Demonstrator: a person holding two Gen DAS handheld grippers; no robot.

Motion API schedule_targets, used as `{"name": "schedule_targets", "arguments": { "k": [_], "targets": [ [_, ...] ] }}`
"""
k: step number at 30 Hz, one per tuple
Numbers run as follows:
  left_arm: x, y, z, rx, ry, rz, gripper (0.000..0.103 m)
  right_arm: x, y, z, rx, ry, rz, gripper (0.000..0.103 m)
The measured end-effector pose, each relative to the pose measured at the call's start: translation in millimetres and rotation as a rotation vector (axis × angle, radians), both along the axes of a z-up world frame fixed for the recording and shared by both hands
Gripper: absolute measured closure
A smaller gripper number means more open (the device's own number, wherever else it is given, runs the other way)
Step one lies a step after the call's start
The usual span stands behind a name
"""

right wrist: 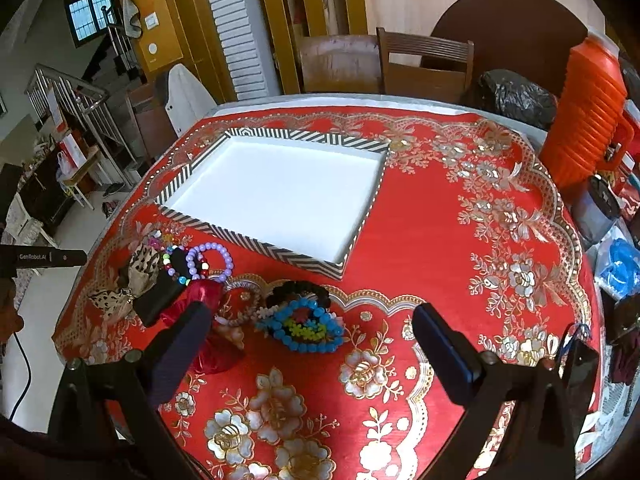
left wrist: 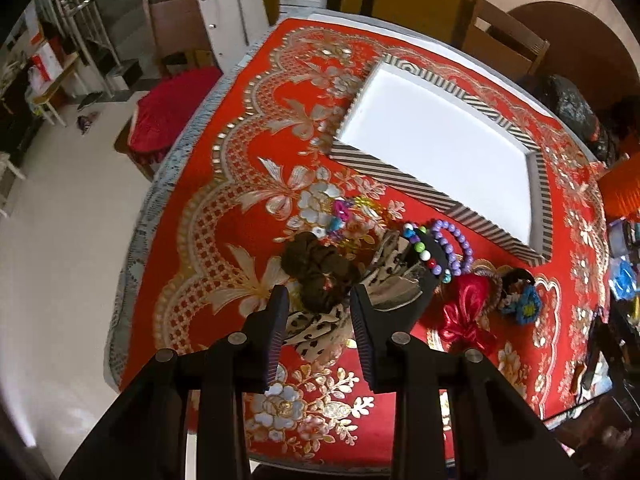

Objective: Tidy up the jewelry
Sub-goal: 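Lift the leopard-print scrunchie off the jewelry pile with the left gripper, then hold the scrunchie in the left gripper while the right gripper grasps the blue beaded bracelet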

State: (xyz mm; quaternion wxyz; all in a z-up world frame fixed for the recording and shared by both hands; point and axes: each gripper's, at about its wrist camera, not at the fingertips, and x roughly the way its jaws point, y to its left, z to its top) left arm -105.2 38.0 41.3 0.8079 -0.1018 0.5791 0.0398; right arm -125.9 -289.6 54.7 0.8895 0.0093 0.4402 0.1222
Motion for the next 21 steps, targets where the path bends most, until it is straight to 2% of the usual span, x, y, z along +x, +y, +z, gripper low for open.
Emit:
{"name": "schedule_targets", "arguments": {
  "k": [4, 8, 15, 18, 21],
  "targets": [
    [1, -12, -10, -0.045, 0.032, -0.124, 0.091, 0, 2, -8, -0.019, 0.014, 0.008, 0.0],
    [-1, -22, -28, -0.045, 0.088, -0.227, 0.091, 0, 2, -19, -0.039, 0.033, 0.019, 0.0],
    [1, -12, -51, -0.048, 0.102, -0.244, 0.091, -1, 3, -34, -0.062, 0.069, 0.017, 0.002],
    [5, -15, -55, -0.056, 0.088, -0.282, 0.091, -1, 6, -40, -0.011, 0.105, 0.037, 0.002],
    [13, -17, -61, -0.051, 0.095, -0.294, 0.088, 0, 11, -45, -0.019, 0.122, 0.038, 0.011]
  ]
}}
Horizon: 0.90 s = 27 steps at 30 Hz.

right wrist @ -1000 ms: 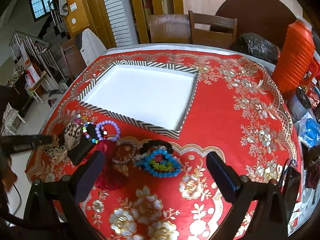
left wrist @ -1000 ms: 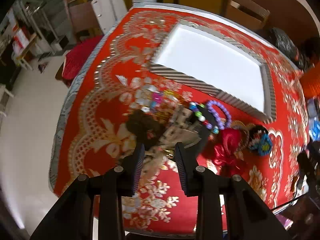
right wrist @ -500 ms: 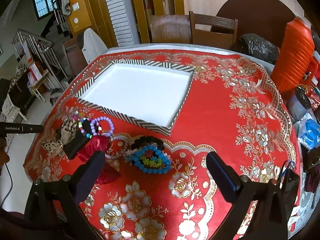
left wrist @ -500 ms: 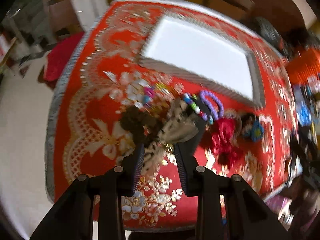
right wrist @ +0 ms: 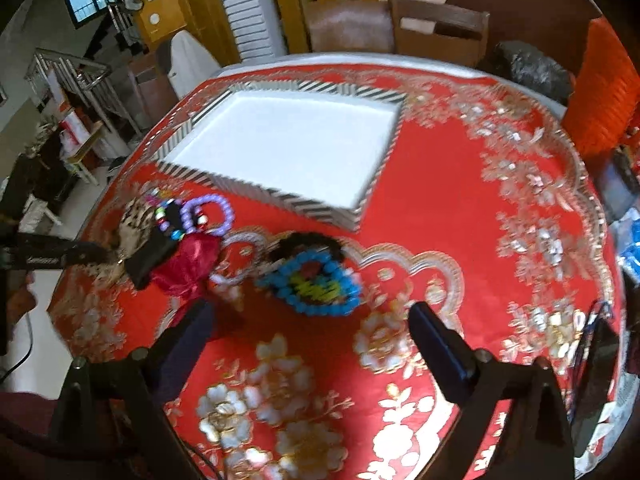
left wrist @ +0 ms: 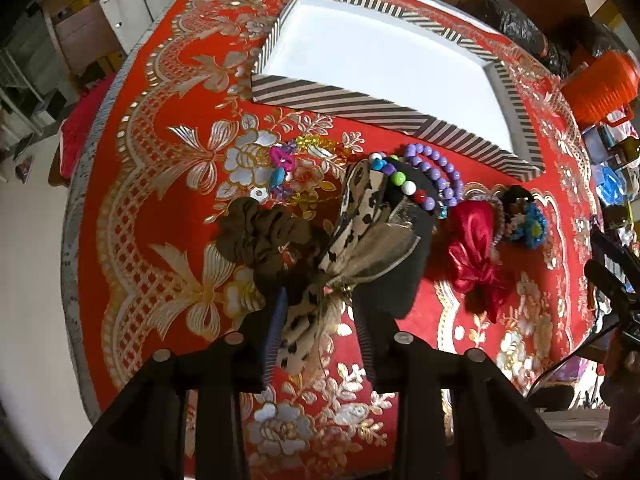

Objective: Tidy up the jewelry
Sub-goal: 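Hold the scrunchie in the left gripper while the right gripper grasps the blue beaded bracelet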

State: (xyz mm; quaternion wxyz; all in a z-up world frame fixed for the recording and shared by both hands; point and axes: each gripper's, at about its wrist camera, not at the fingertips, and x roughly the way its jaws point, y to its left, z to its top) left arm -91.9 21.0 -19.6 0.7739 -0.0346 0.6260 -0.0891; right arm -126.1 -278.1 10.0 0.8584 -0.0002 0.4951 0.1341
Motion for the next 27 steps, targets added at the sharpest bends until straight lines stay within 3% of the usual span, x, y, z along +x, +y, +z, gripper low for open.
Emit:
{"name": "schedule_targets", "arguments": {
  "k": [8, 13, 18, 20, 22, 27],
  "targets": [
    [14, -6, -19, -0.002, 0.032, -0.041, 0.083, 21, -11, -26, -0.001, 0.058, -0.048, 0.029],
    [18, -9, -23, -0.016, 0.043, -0.046, 0.083, 38, -18, -41, 0.007, 0.104, -0.063, 0.058],
    [20, -3, -24, -0.039, 0.042, -0.049, 0.083, 41, -22, -52, 0.047, 0.133, -0.068, 0.062],
    [19, -1, -23, -0.04, 0.039, -0.055, 0.085, 43, -21, -59, 0.054, 0.149, -0.059, 0.073],
    [18, 2, -22, -0.033, 0.035, -0.062, 0.092, 43, -21, -59, 0.068, 0.139, -0.062, 0.093],
    [14, 16, -10, -0.073, 0.02, -0.021, 0.097, 35, -23, -36, 0.106, 0.114, -0.057, 0.093]
  ]
}}
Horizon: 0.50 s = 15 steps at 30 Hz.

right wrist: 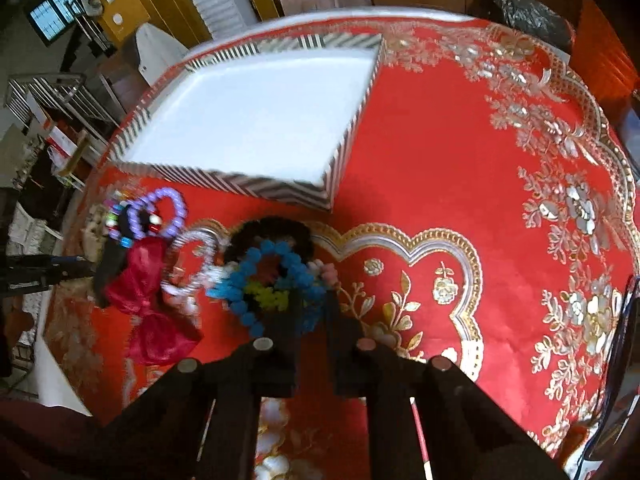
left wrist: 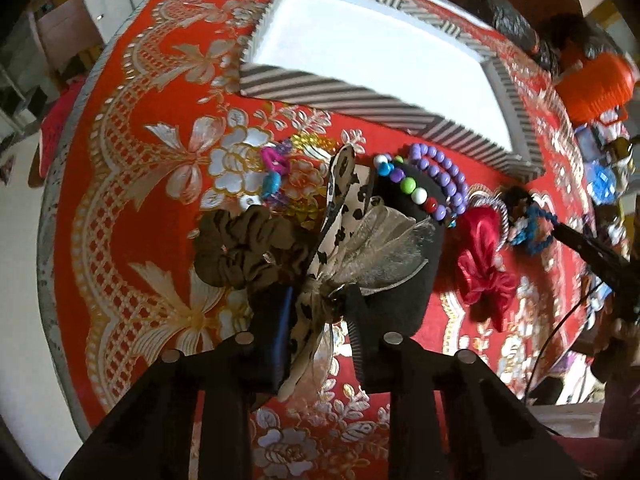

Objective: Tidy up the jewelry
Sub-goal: 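Hold the scrunchie in the left gripper while the right gripper grasps the blue beaded bracelet, then carry both items over the white tray and open both grippers to drop them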

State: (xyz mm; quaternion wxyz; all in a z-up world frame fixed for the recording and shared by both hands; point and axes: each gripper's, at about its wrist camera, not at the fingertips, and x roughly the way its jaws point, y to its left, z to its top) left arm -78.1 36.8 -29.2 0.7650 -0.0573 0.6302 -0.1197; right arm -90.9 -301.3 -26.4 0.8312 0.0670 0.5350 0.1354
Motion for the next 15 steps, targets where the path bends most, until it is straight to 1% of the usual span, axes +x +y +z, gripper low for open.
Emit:
{"name": "schedule_targets", "arguments": {
  "k": [4, 8, 10, 15],
  "targets": [
    [-5, 14, 21, -0.006, -0.041, 0.033, 0.097, -9, -1, 33, 0.05, -0.053, 0.015, 0.093],
    [-5, 22, 44, -0.011, -0.082, 0.057, 0.097, -12, 5, 58, 0.062, -0.108, 0.041, 0.093],
    [-1, 22, 53, -0.011, -0.101, 0.065, 0.097, -13, 6, 68, 0.071, -0.132, 0.048, 0.093],
    [15, 15, 68, -0.041, -0.131, 0.075, 0.097, -8, 11, 97, 0.081, -0.195, 0.052, 0.093]
  ]
}}
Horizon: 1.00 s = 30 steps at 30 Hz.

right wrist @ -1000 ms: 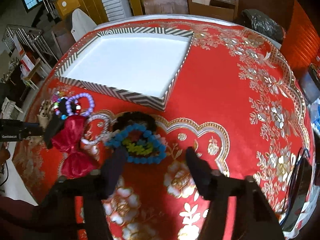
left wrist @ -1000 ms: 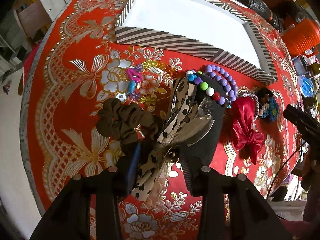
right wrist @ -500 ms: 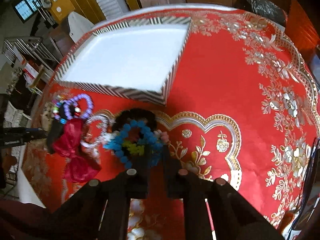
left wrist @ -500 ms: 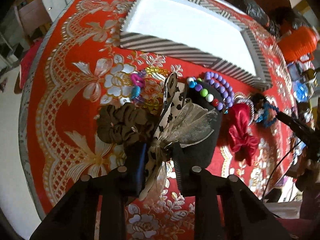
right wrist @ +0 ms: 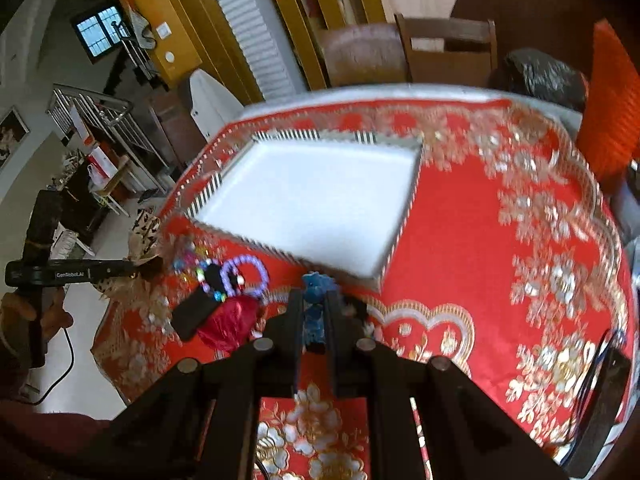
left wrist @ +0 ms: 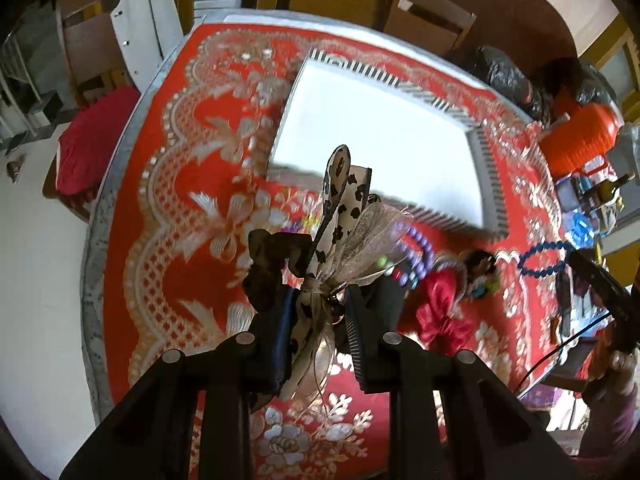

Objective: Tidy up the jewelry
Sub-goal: 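Carry both items over the white tray and open both grippers to drop them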

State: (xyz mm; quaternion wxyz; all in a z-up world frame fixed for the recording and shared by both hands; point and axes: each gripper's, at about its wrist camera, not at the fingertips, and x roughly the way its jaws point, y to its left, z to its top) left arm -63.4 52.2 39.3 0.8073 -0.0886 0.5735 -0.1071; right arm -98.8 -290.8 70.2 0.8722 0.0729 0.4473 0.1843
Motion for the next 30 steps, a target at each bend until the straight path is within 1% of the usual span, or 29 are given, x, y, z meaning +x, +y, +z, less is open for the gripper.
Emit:
{"name": "schedule_targets", "arguments": {
  "k": [3, 7, 11, 14, 17, 19, 22, 26, 30],
  "targets": [
    [17, -4, 12, -0.02, -0.031, -0.003, 0.097, 8, 1, 10, 0.006, -0.025, -0.013, 0.093],
    [42, -15, 21, -0.005, -0.073, -0.026, 0.097, 28, 11, 17, -0.014, -0.049, -0.02, 0.093],
    [76, -27, 18, 0.022, -0.088, -0.039, 0.097, 52, 20, 8, -0.033, -0.028, -0.035, 0.093],
    [104, -34, 10, 0.032, -0.085, -0.041, 0.097, 72, 27, -6, -0.037, 0.005, -0.053, 0.093],
    [131, -42, -5, 0.048, -0.064, -0.043, 0.097, 90, 32, -25, -0.021, 0.051, -0.07, 0.093],
    [146, -48, -22, 0.077, -0.039, -0.046, 0.097, 100, 35, -40, -0.018, 0.084, -0.086, 0.093],
    [157, -51, -43, 0.088, 0.013, -0.042, 0.097, 109, 32, -62, -0.021, 0.138, -0.123, 0.093],
    [155, -50, -62, 0.105, 0.059, -0.039, 0.097, 112, 18, -85, -0.062, 0.213, -0.19, 0.093],
    [147, -51, -74, 0.116, 0.096, -0.041, 0.097, 113, 13, -98, -0.101, 0.259, -0.189, 0.093]
  ]
}}
